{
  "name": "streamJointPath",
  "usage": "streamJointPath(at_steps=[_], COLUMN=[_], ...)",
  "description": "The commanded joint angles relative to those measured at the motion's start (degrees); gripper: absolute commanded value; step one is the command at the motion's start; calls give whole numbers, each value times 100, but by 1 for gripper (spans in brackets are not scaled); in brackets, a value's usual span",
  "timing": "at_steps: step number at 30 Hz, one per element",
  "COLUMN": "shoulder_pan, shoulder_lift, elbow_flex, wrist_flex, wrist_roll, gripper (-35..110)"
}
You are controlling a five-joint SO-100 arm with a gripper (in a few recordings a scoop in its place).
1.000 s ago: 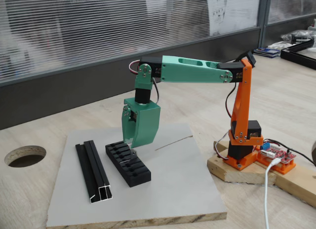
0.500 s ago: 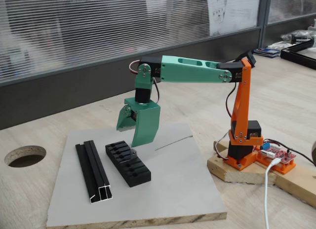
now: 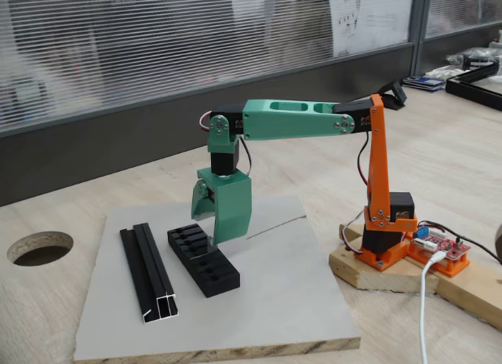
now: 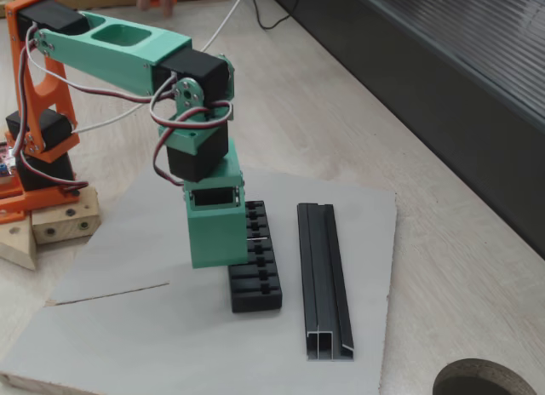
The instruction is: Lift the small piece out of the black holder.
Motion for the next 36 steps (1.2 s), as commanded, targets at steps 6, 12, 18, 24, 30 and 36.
streamJointPath(at_steps=[6, 12, 18, 24, 30, 36], shoulder_pan=[-70, -70, -70, -70, -176, -510], shoulder_lift=[44, 35, 35, 26, 0, -316], elbow_flex=[-53, -53, -53, -53, -53, -62], wrist_flex=[141, 141, 141, 141, 132, 132], wrist_roll=[35, 35, 35, 35, 53, 62], gripper=[58, 58, 58, 58, 58, 58])
